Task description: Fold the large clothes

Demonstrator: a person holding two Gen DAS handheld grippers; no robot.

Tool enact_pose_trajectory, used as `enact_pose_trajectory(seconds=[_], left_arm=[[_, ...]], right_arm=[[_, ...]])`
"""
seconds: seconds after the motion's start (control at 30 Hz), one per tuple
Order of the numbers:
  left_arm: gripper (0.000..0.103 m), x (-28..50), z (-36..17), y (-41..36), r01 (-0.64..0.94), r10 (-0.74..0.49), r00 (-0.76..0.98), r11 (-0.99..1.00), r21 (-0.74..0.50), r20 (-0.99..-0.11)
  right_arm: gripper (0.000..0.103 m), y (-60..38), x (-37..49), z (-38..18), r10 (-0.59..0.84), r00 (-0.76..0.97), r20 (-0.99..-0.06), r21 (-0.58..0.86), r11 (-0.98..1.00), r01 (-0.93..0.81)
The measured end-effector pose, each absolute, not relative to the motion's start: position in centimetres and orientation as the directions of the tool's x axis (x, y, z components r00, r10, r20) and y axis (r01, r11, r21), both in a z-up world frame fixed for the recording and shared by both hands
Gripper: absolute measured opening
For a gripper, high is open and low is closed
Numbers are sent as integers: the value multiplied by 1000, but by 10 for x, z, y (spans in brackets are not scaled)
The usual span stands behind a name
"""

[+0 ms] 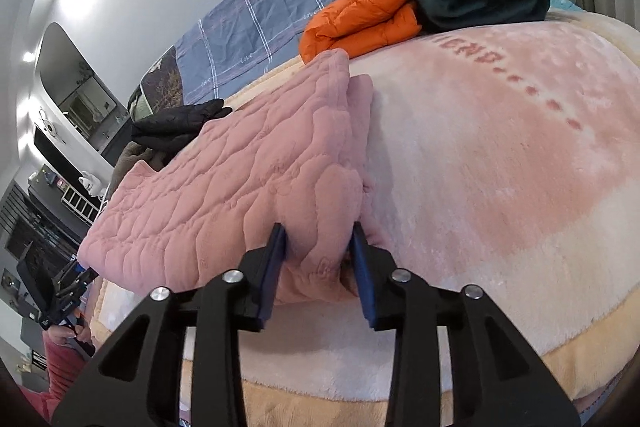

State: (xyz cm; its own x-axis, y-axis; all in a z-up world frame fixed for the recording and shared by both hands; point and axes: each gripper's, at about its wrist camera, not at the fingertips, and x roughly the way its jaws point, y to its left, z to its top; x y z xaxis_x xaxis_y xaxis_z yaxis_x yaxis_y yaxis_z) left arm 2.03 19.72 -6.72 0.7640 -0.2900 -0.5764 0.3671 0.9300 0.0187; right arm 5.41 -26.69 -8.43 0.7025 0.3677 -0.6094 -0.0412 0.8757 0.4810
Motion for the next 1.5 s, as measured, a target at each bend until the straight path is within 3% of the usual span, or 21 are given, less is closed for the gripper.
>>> enact_pose_trajectory(seconds=[0.13,0.4,0.5,0.6,0.7,0.77,0.9,0.97,1.1,1.3,1.33,1.37,1.43,1.5], left_arm=[[51,14,-63,204,392,-316,760,920,12,-568],[54,21,-39,207,514,-464,739,857,-36,-489],[54,36,-38,203,561,-510,693,825,-62,-509],[28,49,-61,204,566,-509,618,817,-110,-600],[22,46,-90,215,537,-485,565,831,-149,-667],[22,38,-119,228,504,-497,502,833,-228,-708],[22,26,-134,243,446,-546,504,828,-339,-669],[22,23,-128,241,427,-528,524,841,-331,-668],[40,15,-101,249,372,-435,600,895,-247,-671],[38,4,-47,261,337,-399,728,917,-216,-558],[38,8,-37,255,366,-430,739,902,-226,-518],[38,13,-32,248,391,-452,742,892,-228,-495],[39,33,-32,231,405,-453,735,890,-210,-504],[40,66,-54,219,347,-379,704,921,-175,-601]], right_arm=[[46,-262,49,-83,337,698,-632,433,900,-43],[51,-251,48,-84,293,693,-659,391,920,-18],[51,-247,46,-85,275,697,-663,379,925,-6],[51,-248,43,-87,266,701,-662,383,924,12],[51,-249,42,-88,253,700,-668,381,924,30],[51,-249,43,-89,245,697,-674,374,927,35],[51,-249,44,-90,230,687,-689,356,933,44],[51,-251,45,-88,228,689,-687,355,934,45],[51,-258,38,-86,232,707,-668,365,930,40],[53,-265,43,-96,326,712,-621,466,885,2],[50,-264,46,-94,323,718,-617,463,887,-1],[26,-262,49,-92,329,720,-611,465,885,-9],[18,-258,55,-90,287,710,-642,431,902,25],[17,-252,59,-93,228,683,-694,361,931,56]])
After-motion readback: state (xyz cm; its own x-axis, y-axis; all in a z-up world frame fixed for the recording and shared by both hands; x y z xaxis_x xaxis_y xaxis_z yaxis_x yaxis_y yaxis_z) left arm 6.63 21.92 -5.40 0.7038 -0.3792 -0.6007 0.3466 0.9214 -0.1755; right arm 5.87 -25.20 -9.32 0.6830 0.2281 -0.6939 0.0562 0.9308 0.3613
